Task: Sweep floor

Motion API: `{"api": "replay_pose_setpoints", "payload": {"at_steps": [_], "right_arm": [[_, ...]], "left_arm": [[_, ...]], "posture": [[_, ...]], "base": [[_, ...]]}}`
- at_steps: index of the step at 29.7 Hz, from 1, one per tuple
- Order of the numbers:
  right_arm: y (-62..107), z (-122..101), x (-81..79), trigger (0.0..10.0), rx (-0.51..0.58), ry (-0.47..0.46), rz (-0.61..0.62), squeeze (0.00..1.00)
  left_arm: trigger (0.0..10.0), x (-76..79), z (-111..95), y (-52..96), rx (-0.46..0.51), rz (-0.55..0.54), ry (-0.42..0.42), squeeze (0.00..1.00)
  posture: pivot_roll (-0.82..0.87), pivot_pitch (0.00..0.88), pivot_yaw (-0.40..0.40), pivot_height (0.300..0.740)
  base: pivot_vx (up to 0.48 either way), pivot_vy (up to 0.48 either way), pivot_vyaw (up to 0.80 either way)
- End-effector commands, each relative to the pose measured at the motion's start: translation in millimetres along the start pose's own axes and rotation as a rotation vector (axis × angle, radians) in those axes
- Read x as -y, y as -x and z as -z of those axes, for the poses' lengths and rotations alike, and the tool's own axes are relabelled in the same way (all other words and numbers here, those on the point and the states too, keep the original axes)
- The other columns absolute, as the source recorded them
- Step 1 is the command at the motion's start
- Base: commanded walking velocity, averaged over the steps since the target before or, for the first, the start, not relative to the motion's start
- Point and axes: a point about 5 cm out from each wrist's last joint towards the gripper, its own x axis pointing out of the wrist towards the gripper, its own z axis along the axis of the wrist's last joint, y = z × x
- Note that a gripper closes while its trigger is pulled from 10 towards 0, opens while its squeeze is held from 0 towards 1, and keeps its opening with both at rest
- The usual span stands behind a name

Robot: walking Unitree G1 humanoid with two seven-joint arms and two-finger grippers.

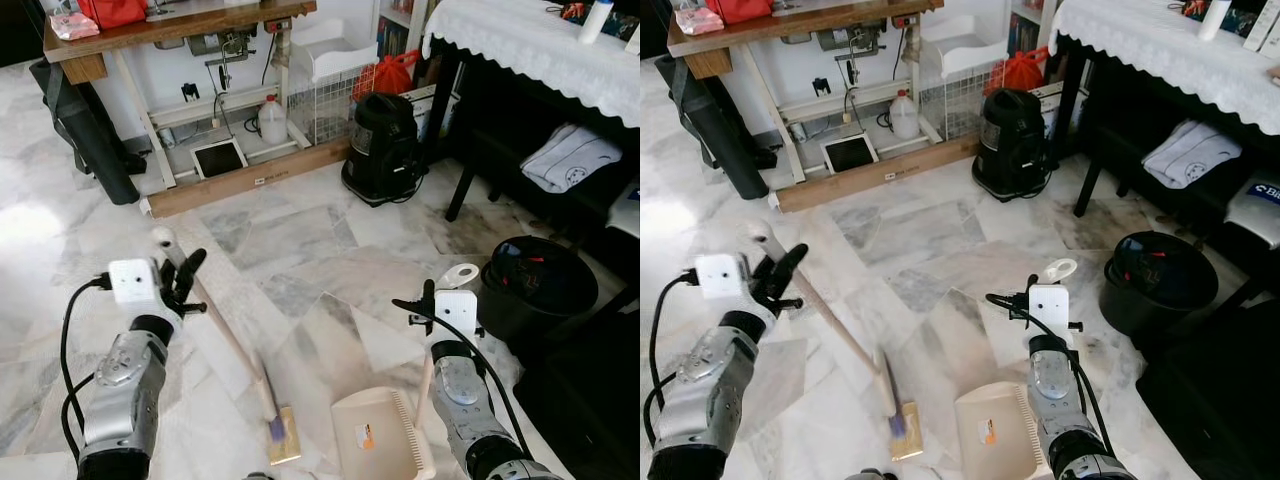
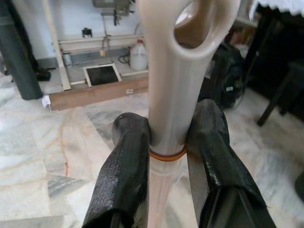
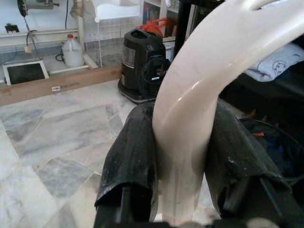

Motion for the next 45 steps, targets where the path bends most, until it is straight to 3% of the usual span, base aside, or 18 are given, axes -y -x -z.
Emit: {"api": "replay_pose_setpoints", "payload": {"at_steps": [1,11,16,23,27,31,37,45], "right_arm": [[-2.7,-9,-2.7,10.0,0.053,-0.033,0.004,0.00],[-7.4,-21,-11.6,10.0,0.106,-0.078,-0.030,0.00],[-6.8,-18,-13.2,10.0,0.091,-0.065,-0.043,0.00],[-2.2,-12,-16.5,10.0,0.065,-0.066,-0.059,0.00],[5.3,2,-18.5,10.0,-0.006,-0.040,-0.083,0.00],[11.8,11,-19.8,10.0,-0.043,-0.025,-0.102,0.00],[14.2,14,-20.0,10.0,-0.049,-0.020,-0.103,0.00],[12.0,10,-20.3,10.0,-0.032,-0.020,-0.097,0.00]], "left_arm": [[10.0,-3.9,-3,1.8,0.015,0.003,-0.052,0.00],[10.0,-9.1,3,6.9,-0.017,0.014,-0.119,0.00],[10.0,-12.9,13,10.5,-0.088,0.052,-0.213,0.00],[10.0,-14.8,20,13.5,-0.129,0.071,-0.226,0.00],[10.0,-13.1,29,15.5,-0.183,0.109,-0.237,0.00],[10.0,-9.2,37,19.3,-0.242,0.158,-0.205,0.00],[10.0,-9.5,44,24.1,-0.314,0.232,-0.260,0.00],[10.0,-17.5,42,23.8,-0.327,0.217,-0.319,0.00]], "posture": [[0.14,0.114,0.015,0.740],[0.14,0.108,0.021,0.740],[0.15,0.105,0.021,0.740],[0.16,0.104,0.019,0.740],[0.16,0.108,0.016,0.740],[0.16,0.112,0.014,0.740],[0.16,0.115,0.015,0.740],[0.16,0.117,0.015,0.740]], "base": [[0.000,0.000,0.00],[0.000,0.000,0.00],[0.000,0.000,0.00],[0.000,0.000,0.00],[0.000,0.000,0.00],[0.000,0.000,0.00],[0.000,0.000,0.00],[0.000,0.000,0.00]]}}
